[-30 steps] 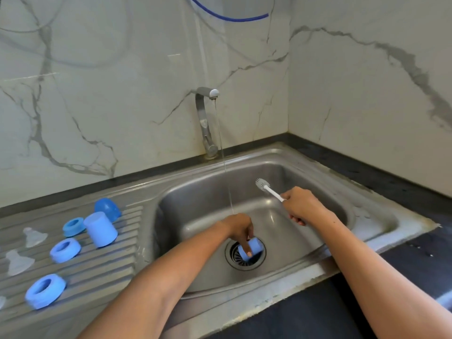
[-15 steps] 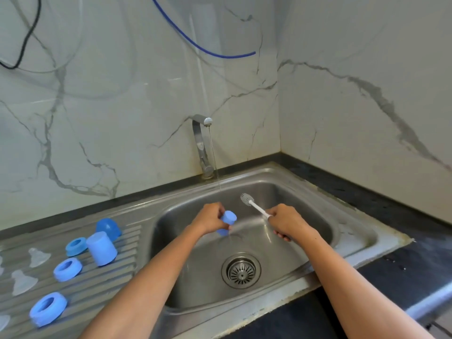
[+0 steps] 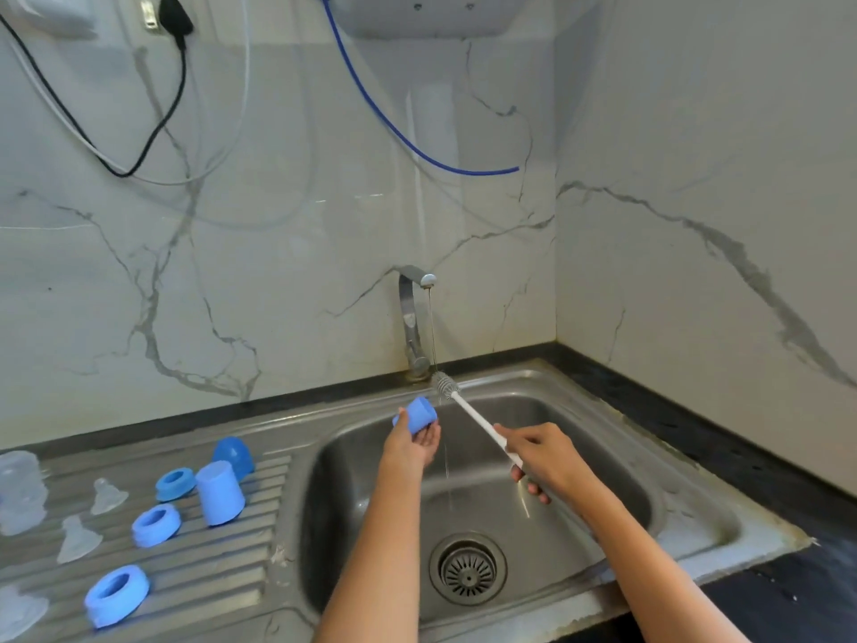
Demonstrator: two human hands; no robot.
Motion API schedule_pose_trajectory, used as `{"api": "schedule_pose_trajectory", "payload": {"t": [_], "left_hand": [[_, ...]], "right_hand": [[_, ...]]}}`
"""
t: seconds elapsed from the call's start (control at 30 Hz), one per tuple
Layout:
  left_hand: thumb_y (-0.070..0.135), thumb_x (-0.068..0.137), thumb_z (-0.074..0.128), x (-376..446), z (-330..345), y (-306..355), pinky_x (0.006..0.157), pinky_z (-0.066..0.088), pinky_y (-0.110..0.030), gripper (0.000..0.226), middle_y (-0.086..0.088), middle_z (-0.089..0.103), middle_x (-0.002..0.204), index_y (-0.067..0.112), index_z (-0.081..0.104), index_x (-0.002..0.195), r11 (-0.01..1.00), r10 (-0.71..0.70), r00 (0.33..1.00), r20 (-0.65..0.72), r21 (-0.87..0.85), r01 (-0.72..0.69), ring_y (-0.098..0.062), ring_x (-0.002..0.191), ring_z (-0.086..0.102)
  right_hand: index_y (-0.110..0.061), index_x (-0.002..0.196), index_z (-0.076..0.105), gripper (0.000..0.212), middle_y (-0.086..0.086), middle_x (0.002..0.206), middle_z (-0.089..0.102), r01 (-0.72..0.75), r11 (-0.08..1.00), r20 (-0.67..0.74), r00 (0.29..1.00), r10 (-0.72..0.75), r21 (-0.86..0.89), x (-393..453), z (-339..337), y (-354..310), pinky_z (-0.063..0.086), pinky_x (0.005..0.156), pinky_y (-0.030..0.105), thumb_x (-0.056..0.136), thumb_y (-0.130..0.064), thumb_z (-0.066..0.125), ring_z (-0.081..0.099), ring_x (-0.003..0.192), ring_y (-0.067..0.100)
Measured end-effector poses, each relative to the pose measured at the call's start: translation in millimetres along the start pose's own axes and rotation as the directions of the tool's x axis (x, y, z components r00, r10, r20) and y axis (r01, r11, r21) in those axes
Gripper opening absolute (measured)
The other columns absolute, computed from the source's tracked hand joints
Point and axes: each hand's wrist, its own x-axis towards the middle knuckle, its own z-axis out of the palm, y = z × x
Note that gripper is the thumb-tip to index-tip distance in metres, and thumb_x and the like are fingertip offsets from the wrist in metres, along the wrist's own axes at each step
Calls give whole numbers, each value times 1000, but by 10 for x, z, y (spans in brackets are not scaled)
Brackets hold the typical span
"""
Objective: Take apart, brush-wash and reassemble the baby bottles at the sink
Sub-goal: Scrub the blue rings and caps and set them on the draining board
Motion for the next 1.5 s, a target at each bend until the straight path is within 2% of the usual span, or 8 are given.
{"api": "schedule_pose_trajectory", "payload": {"t": [0.4, 0.53, 0.77, 1.0, 1.13, 1.23, 1.37, 1.5], "left_hand": [[21, 95, 55, 296, 77, -69, 108, 38, -38, 51, -20, 49, 139, -2, 39, 138, 994, 54, 998, -13, -99, -55, -30, 128, 49], [24, 92, 61, 308, 66, -49, 101, 42, -36, 51, -17, 55, 132, -1, 44, 134, 987, 102, 995, 22, 126, -104, -29, 125, 52], [30, 84, 70, 348, 98, -43, 73, 52, -34, 33, -15, 60, 91, 5, 55, 99, 905, 23, 996, 90, 420, -59, -23, 77, 59], [16, 95, 55, 321, 153, -84, 85, 48, -46, 12, -17, 60, 103, 12, 53, 105, 978, 27, 965, 261, 194, -80, -27, 82, 60], [30, 102, 36, 311, 199, -137, 85, 43, -46, 25, -14, 56, 90, 11, 50, 109, 979, 81, 965, 250, 164, -124, -27, 77, 55], [22, 100, 31, 308, 234, -96, 80, 46, -44, 27, -19, 55, 97, 7, 46, 118, 980, 90, 963, 253, 148, -130, -31, 81, 55], [14, 97, 49, 371, 207, -31, 58, 58, -30, 24, -16, 57, 102, 8, 48, 121, 950, 214, 931, 297, 157, -268, -25, 84, 60], [15, 94, 56, 327, 166, 13, 68, 57, -29, 18, -16, 59, 97, 5, 53, 110, 964, 178, 935, 308, 135, -228, -24, 85, 62]], "right_hand": [[-22, 107, 70, 29, 4, 58, 59, 65, 984, -1, 998, -66, -167, 20, -49, 33, 33, 36, 19, 98, -41, 50, 40, 34, 10], [-27, 112, 71, 29, 3, 56, 57, 115, 963, 18, 993, -114, -242, 42, -36, 72, 35, 37, 21, 98, -42, 51, 39, 35, 11], [-36, 127, 60, 34, 2, 60, 51, 134, 955, 74, 990, -118, -263, 74, -50, 94, 34, 38, 22, 97, -24, 51, 35, 40, 9], [-38, 123, 63, 30, -3, 55, 48, 22, 997, 110, 994, -14, -71, 79, -1, 108, 29, 37, 20, 98, -27, 51, 33, 38, 8], [-34, 123, 64, 28, -5, 90, 70, 111, 895, -16, 991, -131, -432, 93, 5, 114, 48, 56, 28, 99, -31, 49, 50, 55, 10], [-40, 135, 52, 35, -3, 104, 68, 111, 756, -74, 976, -207, -645, 96, 62, 107, 43, 65, 29, 101, -36, 43, 62, 79, 17], [-36, 133, 56, 34, -4, 64, 49, 172, 962, 34, 985, -169, -213, 83, 28, 84, 33, 44, 21, 101, -31, 48, 37, 46, 8], [-38, 125, 62, 29, -1, 56, 45, 2, 997, 170, 985, -15, 77, 30, -55, 76, 26, 36, 18, 99, -33, 51, 30, 39, 7]]}}
